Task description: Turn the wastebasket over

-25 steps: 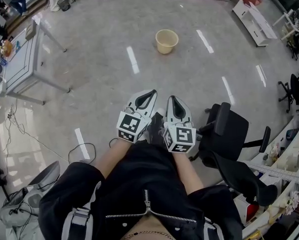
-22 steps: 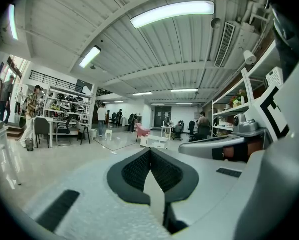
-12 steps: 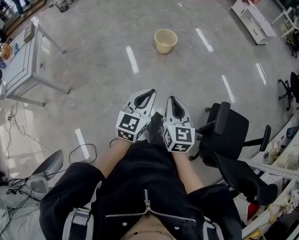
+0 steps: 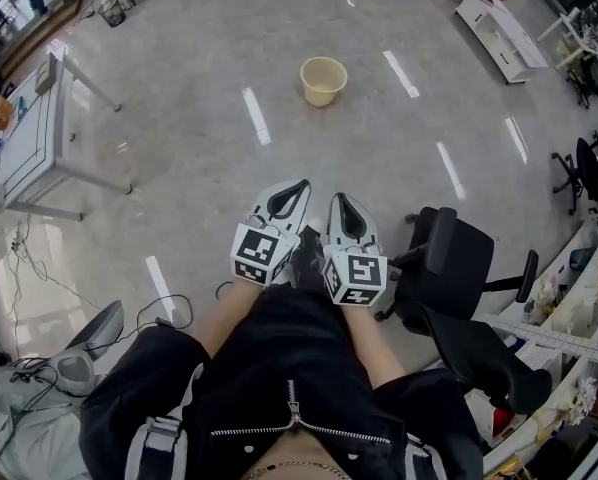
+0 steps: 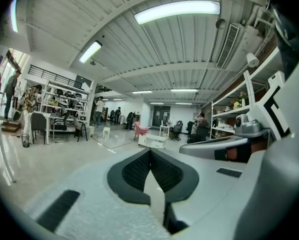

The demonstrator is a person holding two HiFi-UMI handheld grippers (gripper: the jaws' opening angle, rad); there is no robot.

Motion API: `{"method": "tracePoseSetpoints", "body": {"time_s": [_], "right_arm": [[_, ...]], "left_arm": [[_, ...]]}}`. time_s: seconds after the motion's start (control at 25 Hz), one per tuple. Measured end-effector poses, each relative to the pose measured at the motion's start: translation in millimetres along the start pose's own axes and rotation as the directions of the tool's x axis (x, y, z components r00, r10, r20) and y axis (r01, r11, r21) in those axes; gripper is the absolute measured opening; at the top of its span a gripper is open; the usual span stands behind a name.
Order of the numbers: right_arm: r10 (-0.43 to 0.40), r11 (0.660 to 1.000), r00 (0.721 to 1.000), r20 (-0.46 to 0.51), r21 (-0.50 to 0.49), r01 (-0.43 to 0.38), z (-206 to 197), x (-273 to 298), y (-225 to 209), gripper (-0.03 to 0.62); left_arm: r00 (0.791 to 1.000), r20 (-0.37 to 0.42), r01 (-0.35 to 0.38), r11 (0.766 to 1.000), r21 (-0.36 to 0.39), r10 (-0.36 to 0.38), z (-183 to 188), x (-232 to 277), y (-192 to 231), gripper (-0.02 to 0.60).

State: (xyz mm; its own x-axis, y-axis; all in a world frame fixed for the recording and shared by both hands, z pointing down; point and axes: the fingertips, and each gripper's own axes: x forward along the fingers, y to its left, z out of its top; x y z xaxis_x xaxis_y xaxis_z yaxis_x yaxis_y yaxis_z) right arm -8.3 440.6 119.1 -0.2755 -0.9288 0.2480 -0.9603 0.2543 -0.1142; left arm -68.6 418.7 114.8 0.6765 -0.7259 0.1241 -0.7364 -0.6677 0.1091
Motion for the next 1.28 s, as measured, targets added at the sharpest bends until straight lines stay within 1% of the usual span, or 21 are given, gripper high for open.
{"method": "tracePoseSetpoints", "body": {"time_s": [0.16, 0.36, 0.52, 0.68, 0.88, 1.0, 1.28], "right_arm": [[0.008, 1.0, 1.0, -0.018, -0.012, -0.008, 4.5, 18.7, -13.8, 0.011], [0.013, 1.0, 1.0, -0.022, -0.005, -0.013, 18.1, 53.7, -42.9, 0.011], [0.012, 1.0, 1.0, -0.006, 0.014, -0.012, 37.2, 96.3, -61.5, 0.011], [0.023, 1.0, 1.0, -0.002, 0.017, -0.023, 56.5, 136.5, -78.5, 0.011], [0.043, 0.999, 0.999, -0.023, 0.005, -0.043, 70.4, 181.6, -107.1, 0.011], [0.056, 0.998, 0.998, -0.038, -0.011, -0.056, 76.3, 204.0, -120.6, 0.011], [0.085, 0.996, 0.993, -0.076, -0.027, -0.088, 78.2, 260.8, -128.8, 0.011]], "left_arm": [[1.0, 0.0, -0.005, 1.0, -0.02, 0.005, -4.1, 23.8, 10.0, 0.006], [1.0, -0.028, -0.009, 1.0, -0.028, 0.009, -4.4, 65.8, 25.3, 0.006], [0.999, -0.047, 0.002, 1.0, -0.004, -0.002, 9.8, 104.7, 50.7, 0.006], [0.999, -0.047, -0.006, 1.0, 0.007, 0.006, 30.6, 145.5, 79.6, 0.006], [0.999, -0.044, -0.026, 1.0, -0.001, 0.026, 45.6, 195.2, 107.0, 0.006], [0.998, -0.04, -0.047, 0.999, -0.006, 0.047, 47.7, 215.9, 121.9, 0.006], [0.995, -0.057, -0.089, 0.995, -0.042, 0.087, 39.7, 250.4, 168.1, 0.006]]}}
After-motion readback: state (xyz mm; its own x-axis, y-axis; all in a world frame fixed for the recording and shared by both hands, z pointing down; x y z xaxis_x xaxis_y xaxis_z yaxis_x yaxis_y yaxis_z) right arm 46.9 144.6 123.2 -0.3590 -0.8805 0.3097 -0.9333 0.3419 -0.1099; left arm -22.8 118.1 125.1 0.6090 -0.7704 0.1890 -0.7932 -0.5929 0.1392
